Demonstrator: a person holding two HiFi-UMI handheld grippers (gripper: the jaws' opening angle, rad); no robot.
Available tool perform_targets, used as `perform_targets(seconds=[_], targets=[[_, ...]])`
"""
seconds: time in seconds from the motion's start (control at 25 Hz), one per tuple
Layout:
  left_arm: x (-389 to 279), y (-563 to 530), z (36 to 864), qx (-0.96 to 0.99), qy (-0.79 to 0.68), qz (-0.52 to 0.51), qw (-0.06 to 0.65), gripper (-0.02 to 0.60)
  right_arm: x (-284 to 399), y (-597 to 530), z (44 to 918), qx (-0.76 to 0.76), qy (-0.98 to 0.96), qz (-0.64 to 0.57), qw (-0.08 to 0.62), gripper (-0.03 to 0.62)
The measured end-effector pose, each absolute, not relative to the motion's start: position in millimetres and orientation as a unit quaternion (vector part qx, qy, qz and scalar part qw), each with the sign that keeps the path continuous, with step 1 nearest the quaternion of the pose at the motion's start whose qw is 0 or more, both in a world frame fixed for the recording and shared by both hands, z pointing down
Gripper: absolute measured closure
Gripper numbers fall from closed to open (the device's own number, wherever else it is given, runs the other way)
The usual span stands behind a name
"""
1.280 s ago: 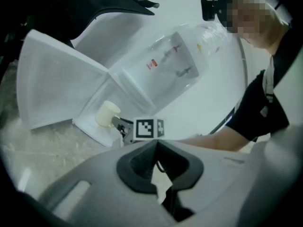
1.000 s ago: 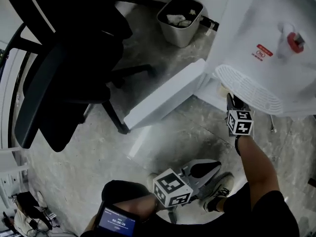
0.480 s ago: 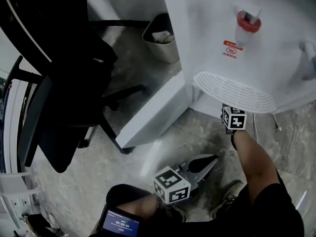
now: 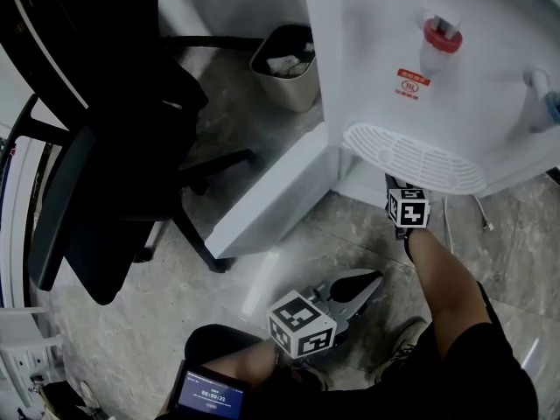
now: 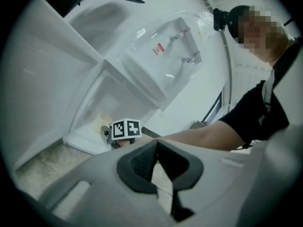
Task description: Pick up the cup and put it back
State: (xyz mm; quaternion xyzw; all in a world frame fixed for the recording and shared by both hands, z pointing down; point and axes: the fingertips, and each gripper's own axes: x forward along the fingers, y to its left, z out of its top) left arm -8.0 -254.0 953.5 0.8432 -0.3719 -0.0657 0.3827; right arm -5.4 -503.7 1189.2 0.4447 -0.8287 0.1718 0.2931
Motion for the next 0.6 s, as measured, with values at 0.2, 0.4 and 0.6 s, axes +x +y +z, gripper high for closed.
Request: perform_targets(seconds=[0.2,0.4,0.6], targets=[[-5.5,-254.6,954.5,0.843,-0.368,-0.065,0.386,0.576,7.0,-500.2,1177.7,0.469,-0.824,0.169,0.269,0.458],[-4.1,-255.2,954.6,0.838,-0.373,-0.065,0.392,0.576,22.3,-480.9,1150.4,0.525,-0.803,0.124,0.253,0.586],[3.4,-243.7,935.9,0.807,-0.405,-0.081,0.422,0.577,38.5,-455.6,1106.8,0.526,-0.797,0.174,0.239,0.582]])
